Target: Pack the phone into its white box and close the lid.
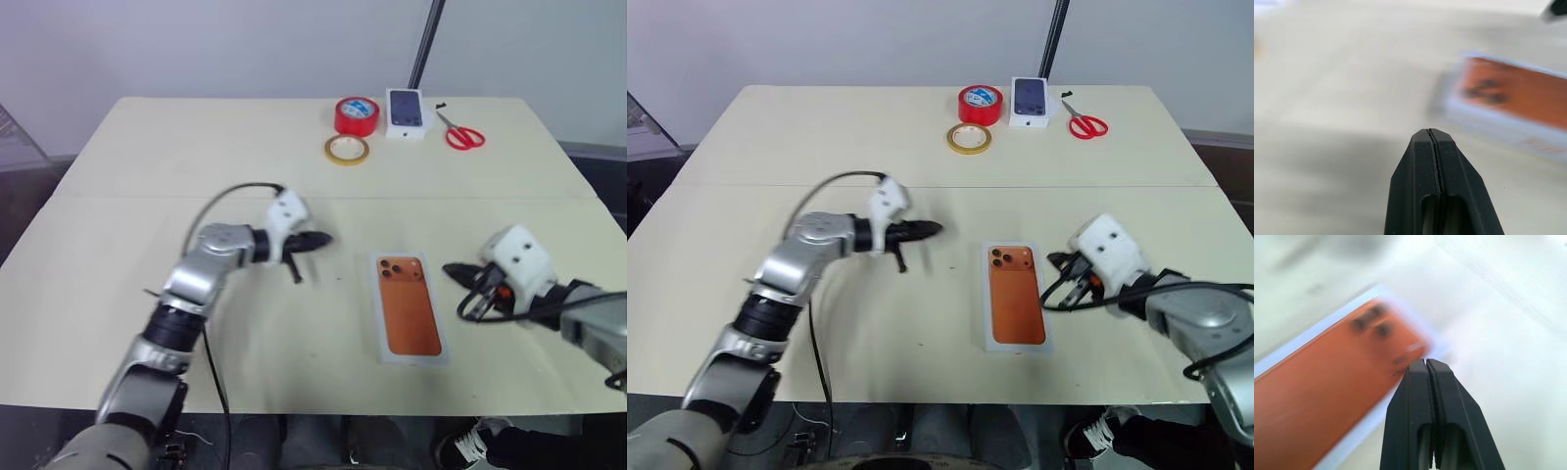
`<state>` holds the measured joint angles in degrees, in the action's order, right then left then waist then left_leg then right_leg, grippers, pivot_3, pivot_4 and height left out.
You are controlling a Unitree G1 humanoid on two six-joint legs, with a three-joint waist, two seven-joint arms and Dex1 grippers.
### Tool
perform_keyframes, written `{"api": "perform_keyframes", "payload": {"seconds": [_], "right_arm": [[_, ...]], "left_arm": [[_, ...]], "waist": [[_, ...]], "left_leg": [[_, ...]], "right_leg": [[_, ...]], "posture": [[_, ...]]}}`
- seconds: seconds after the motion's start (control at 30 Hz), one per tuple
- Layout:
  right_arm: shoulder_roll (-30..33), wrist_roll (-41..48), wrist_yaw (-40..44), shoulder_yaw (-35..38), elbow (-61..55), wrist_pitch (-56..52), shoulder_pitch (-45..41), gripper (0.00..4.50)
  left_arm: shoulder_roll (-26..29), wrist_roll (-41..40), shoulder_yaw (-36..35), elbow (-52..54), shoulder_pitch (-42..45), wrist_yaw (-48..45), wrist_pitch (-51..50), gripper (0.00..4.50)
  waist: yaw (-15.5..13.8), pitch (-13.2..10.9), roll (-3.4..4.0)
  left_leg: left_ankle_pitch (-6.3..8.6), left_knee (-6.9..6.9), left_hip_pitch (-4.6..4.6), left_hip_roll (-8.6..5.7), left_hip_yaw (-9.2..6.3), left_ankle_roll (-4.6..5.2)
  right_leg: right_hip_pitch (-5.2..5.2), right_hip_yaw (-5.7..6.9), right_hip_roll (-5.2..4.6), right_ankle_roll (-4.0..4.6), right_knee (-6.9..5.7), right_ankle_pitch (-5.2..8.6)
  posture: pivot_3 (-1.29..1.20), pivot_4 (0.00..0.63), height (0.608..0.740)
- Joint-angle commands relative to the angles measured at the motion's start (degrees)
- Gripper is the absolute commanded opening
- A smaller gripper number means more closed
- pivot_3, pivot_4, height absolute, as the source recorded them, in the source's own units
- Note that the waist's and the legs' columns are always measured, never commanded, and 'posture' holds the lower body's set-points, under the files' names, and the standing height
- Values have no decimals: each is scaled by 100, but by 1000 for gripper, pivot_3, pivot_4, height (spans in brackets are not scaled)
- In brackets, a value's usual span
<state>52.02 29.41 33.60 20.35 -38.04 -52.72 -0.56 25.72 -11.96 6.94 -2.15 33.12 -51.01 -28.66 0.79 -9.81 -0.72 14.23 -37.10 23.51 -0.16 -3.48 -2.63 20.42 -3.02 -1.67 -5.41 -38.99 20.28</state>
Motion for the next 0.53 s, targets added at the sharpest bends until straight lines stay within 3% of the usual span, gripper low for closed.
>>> {"api": "perform_keyframes", "payload": {"seconds": [0.03,0.23,0.53], "right_arm": [[-242,146,30,289,532,256,-400,61],[-347,-86,188,-99,1317,716,-751,61],[-683,-118,312,-571,1653,1108,-981,61]], "left_arm": [[528,-191,-855,134,-471,160,47,0],[1076,-449,-1795,291,-1398,389,16,0],[1138,-701,-2086,901,-1938,736,-312,0]], "waist": [[6,0,-1],[-43,-2,1],[-4,-2,2]], "left_leg": [[0,0,0,0,0,0],[0,-2,1,-4,-2,0],[1,0,1,-2,-1,0]], "right_leg": [[1,0,-1,0,0,0],[-1,2,-16,0,-1,0],[2,0,-17,0,-3,0]], "posture": [[0,150,735],[0,150,735],[0,150,735]]}}
